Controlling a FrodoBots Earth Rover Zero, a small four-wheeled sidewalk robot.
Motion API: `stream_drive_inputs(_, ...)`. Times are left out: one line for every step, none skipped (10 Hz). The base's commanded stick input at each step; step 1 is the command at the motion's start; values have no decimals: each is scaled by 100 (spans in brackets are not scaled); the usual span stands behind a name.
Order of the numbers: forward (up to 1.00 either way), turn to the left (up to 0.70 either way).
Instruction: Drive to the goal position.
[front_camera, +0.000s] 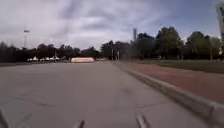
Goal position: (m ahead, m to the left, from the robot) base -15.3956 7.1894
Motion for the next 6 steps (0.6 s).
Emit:
stream_drive_inputs(0, -45)
stream_drive_inputs(0, -45)
stream_drive_inputs(0, -45)
stream_drive_inputs(0, 0)
stream_drive_inputs(0, 0)
stream_drive_inputs(0, 0)
